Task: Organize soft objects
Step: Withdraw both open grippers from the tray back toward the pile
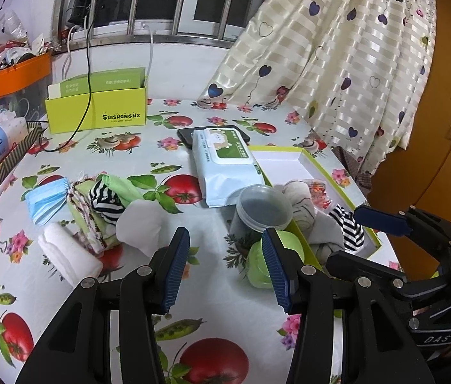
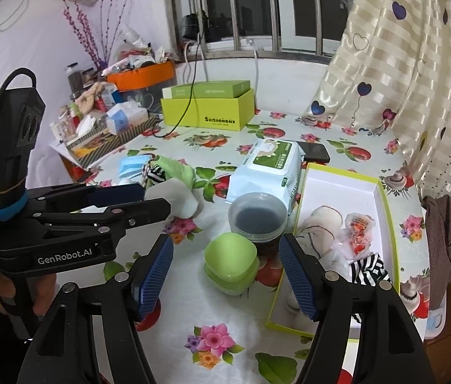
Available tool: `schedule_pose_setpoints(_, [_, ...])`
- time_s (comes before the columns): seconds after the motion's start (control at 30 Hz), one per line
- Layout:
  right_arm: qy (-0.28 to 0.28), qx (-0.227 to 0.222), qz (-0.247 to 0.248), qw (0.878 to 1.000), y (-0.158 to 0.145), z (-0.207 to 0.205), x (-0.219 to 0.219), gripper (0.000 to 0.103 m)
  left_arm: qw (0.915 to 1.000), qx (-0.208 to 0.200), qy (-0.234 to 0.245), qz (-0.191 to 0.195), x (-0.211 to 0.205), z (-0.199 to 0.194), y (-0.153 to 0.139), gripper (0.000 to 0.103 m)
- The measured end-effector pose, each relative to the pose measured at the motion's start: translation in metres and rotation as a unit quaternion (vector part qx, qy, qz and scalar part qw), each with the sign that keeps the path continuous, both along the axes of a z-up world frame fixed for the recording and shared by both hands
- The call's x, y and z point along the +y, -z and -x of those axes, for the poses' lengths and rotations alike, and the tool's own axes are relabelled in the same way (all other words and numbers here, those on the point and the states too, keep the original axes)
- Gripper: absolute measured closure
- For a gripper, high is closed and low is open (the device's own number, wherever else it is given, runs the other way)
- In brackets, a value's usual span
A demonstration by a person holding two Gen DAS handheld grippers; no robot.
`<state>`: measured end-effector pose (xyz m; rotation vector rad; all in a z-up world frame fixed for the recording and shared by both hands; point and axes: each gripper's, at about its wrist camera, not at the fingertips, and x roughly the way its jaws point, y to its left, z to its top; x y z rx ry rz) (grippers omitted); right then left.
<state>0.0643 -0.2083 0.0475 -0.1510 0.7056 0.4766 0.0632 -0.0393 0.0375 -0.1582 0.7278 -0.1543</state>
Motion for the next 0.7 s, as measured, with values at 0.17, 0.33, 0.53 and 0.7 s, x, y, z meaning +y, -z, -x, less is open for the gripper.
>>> schedule_pose_setpoints(0.17, [-0.003,0.004,-0.001,1.000,0.001,-0.003,0.003,0.034,1.0000,0.003,-0.005,0.001,0.004,0.001,0.003,0.054])
schedule_pose_setpoints(0.33, [-0.009,0.010,-0.001,1.000,0.005,-0.003,0.008,0.034,0.9999,0.008,-0.010,0.002,0.009,0.002,0.007,0.054])
schedule_pose_setpoints(0.53, [-0.019,0.013,-0.001,1.000,0.006,-0.004,0.015,0.034,0.9997,0.015,-0.018,0.002,0.015,0.001,0.012,0.054])
schedule_pose_setpoints(0.7, [-0.027,0.016,0.001,1.000,0.007,-0.006,0.020,0.034,0.9996,0.018,-0.023,0.003,0.021,0.001,0.015,0.054])
